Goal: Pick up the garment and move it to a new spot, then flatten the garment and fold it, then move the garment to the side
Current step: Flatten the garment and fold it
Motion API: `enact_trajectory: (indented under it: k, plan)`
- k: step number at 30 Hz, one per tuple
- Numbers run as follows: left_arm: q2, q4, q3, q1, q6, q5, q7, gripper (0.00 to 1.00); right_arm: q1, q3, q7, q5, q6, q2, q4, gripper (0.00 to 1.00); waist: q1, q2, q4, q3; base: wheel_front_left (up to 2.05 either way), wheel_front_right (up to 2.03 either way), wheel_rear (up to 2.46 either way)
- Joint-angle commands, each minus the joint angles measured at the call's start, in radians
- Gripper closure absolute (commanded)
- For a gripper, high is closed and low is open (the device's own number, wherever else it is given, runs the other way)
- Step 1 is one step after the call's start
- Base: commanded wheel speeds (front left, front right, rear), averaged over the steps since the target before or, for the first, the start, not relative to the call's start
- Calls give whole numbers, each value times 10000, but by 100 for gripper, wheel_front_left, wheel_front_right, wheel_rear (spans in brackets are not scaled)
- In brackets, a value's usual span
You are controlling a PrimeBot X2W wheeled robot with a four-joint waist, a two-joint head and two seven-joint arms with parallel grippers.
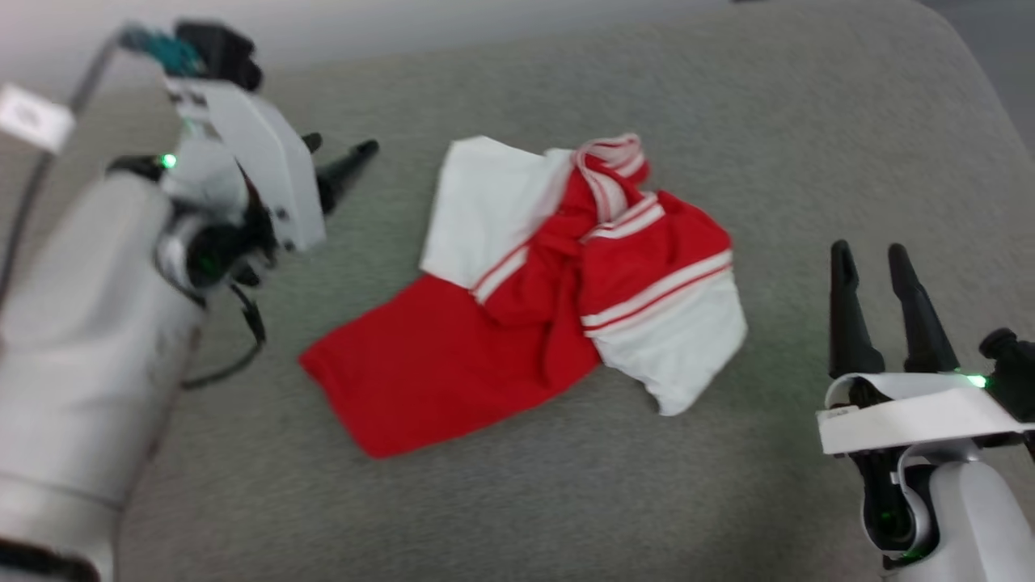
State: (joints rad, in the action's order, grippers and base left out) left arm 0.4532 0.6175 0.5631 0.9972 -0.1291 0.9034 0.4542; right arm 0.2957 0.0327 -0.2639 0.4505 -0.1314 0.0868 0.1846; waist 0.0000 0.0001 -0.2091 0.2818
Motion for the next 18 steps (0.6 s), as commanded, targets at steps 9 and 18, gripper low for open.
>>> enact_trajectory:
  k: [9, 18]
  plan:
    - [-293, 2192, 145, 1931, 166, 1634, 4420, 0, 479, 240, -4, 305, 14, -341, 118, 0, 0, -1, -2411, 1784, 0, 0, 0]
    - [-498, 2621, 319, 2076, 124, 1703, 4574, 82, 575, 242, -4, 496, 14, -362, 111, 0, 0, -1, -2407, 1772, 0, 0, 0]
